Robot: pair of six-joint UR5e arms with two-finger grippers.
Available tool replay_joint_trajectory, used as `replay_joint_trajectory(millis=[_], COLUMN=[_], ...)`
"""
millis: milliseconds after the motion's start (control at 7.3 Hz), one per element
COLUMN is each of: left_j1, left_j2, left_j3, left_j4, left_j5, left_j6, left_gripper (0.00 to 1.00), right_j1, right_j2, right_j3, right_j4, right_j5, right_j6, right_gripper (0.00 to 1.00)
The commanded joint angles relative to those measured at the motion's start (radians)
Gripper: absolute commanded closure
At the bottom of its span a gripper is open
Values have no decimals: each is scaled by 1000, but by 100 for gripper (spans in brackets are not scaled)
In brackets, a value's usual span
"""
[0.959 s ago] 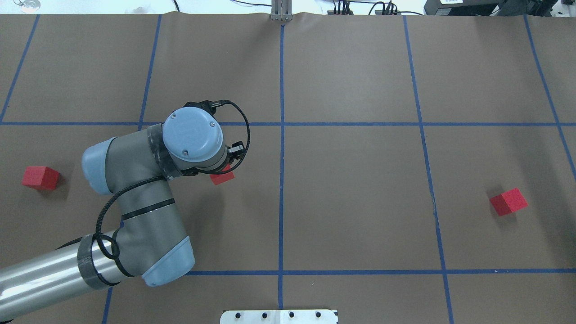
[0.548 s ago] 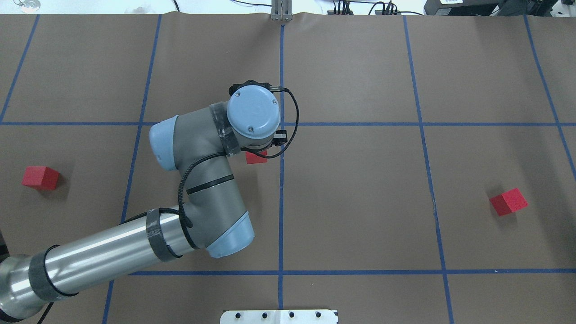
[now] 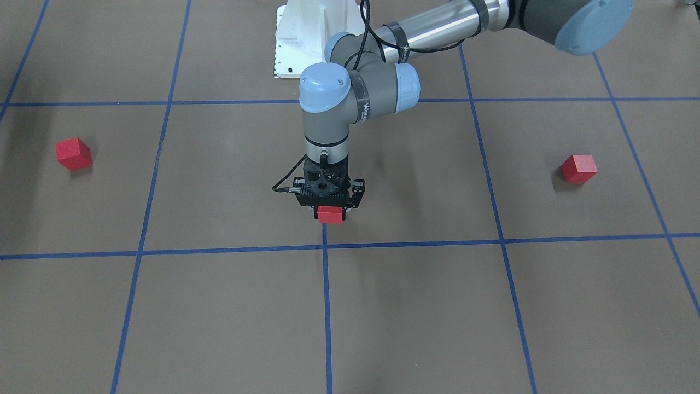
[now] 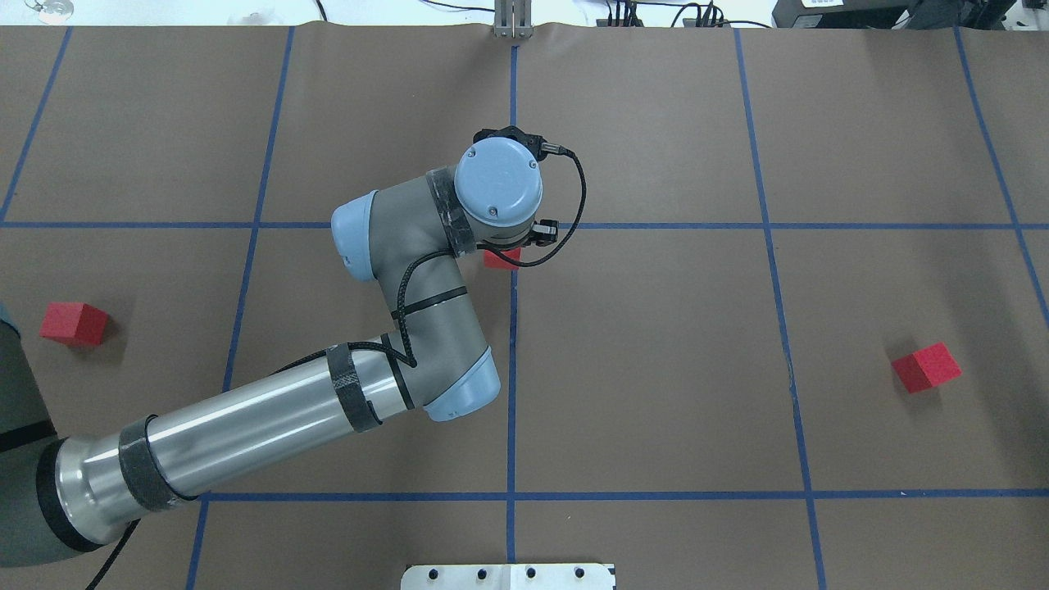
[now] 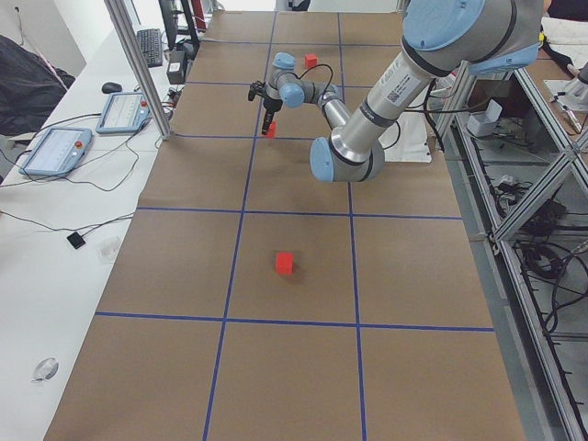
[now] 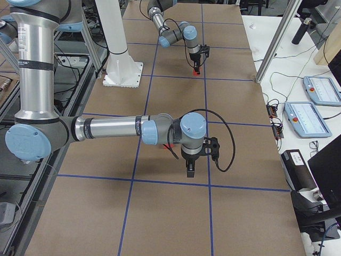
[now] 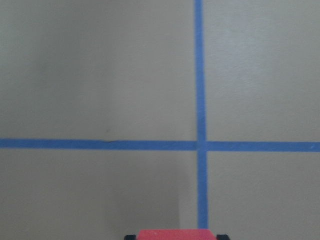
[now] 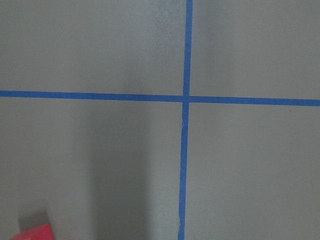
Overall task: Form red blocks into L shape at center
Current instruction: 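Carry the red cube with the left gripper to the table center and lower it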
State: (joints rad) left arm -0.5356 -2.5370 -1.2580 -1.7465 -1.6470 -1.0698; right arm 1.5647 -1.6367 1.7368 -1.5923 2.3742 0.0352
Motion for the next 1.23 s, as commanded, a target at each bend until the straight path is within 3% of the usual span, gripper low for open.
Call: replay_joint_trajectory(millis=[0, 1096], left_j1=[-3, 6], left_j2=[-28, -54], left_j3=[60, 112], left_j4=[-25, -37], left_j5=[-2, -16], left_j6=[15, -53], left_gripper=[100, 100], right_j1=[0, 0], right_j2=[2, 6], right_j3=[0, -3], right_j4=[0, 0], right_j5=[0, -1], right_j6=[0, -1], right_gripper=[1, 1])
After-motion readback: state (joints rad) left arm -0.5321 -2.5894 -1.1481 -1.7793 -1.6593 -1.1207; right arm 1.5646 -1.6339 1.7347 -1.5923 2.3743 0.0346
